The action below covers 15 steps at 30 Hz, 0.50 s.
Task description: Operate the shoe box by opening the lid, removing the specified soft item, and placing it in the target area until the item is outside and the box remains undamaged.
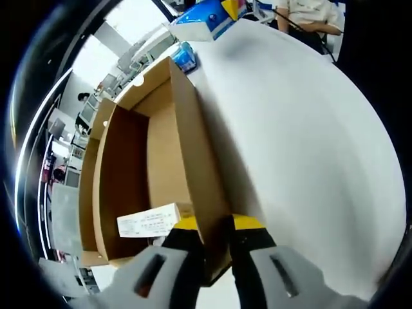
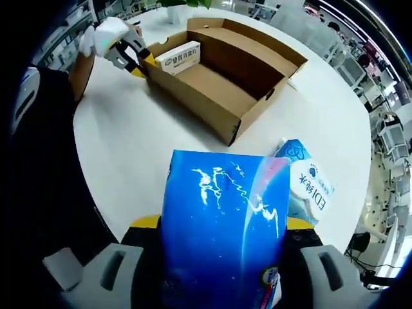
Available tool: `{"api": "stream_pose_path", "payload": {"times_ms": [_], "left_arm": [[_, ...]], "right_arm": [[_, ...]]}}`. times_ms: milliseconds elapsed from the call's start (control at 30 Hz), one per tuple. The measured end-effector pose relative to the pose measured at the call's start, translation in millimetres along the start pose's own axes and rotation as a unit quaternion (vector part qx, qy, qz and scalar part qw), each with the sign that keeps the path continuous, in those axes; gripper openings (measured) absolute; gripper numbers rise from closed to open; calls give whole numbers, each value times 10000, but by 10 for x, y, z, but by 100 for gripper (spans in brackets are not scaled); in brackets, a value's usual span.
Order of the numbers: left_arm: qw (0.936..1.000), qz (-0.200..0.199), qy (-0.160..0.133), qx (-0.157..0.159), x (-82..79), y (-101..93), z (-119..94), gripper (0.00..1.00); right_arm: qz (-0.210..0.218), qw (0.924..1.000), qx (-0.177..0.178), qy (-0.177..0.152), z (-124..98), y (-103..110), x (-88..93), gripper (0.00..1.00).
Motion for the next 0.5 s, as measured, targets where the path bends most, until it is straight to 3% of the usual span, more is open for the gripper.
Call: {"api": "stream_pose_path", "payload": {"times_ms": [500], "left_arm": [[10000,19,-19,48,-2,7,1,12]], "right_arm": [[-188,9997,16,-148,72,-73,222,71]]}}
Point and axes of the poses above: the point that each gripper's makers call its tool centre point, and the gripper's own axes: z roughly forward along the fingers, y roughly to its left, x roughly out of its underside, the point moved 8 cm from there along -z, roughly backward along the fingers, and after that the axes turned 6 degrees about -y, right-handed, at the moved point
